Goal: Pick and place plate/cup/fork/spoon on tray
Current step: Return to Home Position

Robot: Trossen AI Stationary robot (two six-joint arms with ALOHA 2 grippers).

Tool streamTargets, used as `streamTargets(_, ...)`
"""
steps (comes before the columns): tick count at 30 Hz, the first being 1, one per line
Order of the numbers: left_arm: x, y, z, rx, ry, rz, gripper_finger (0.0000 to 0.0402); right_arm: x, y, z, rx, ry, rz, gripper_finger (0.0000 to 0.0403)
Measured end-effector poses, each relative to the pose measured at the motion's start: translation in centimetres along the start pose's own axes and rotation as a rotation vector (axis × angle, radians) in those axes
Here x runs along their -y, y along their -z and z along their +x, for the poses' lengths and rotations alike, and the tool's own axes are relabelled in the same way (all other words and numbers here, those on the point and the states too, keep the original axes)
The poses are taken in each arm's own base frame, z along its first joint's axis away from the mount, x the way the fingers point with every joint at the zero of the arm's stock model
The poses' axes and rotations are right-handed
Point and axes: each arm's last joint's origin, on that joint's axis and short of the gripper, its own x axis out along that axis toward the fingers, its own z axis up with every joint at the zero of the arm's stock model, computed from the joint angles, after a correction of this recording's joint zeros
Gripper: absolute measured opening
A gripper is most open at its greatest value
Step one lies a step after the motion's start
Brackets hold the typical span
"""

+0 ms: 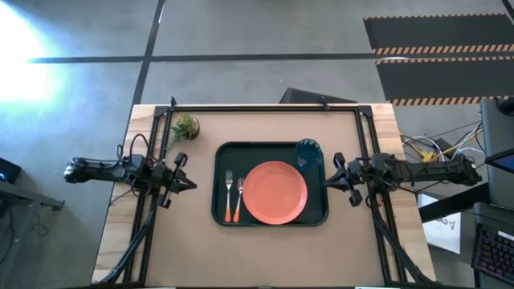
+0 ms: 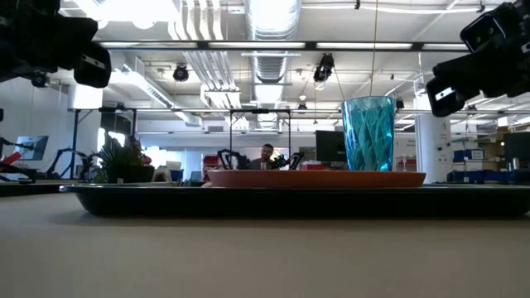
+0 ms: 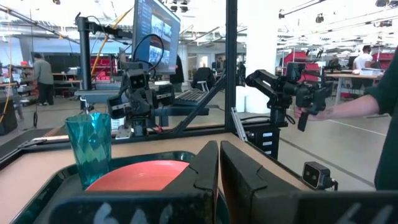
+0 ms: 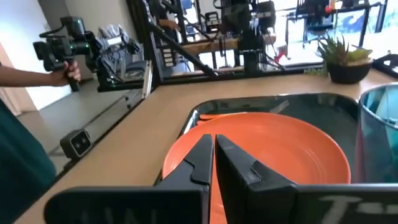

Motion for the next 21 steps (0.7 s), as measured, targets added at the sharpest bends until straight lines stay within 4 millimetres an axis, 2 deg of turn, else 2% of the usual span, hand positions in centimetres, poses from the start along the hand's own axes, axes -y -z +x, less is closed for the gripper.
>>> streamTargets(8,0.0,0.0,0.01,0.0,0.0,0.0,0.0,0.03,0.17,0.0,-0.017,0.002,-0.068,0.0009)
streamTargets(13,0.0,0.0,0.01,0.0,0.0,0.0,0.0,0.11,0.77,-0.02,-0.078,0.009,-0.051,0.0009)
streamTargets(21,0.0,-0.01,0.01,0.0,0.001,0.0,0.0,0.09,0.81,-0.02,-0.082,0.003,-0.036,0.0009)
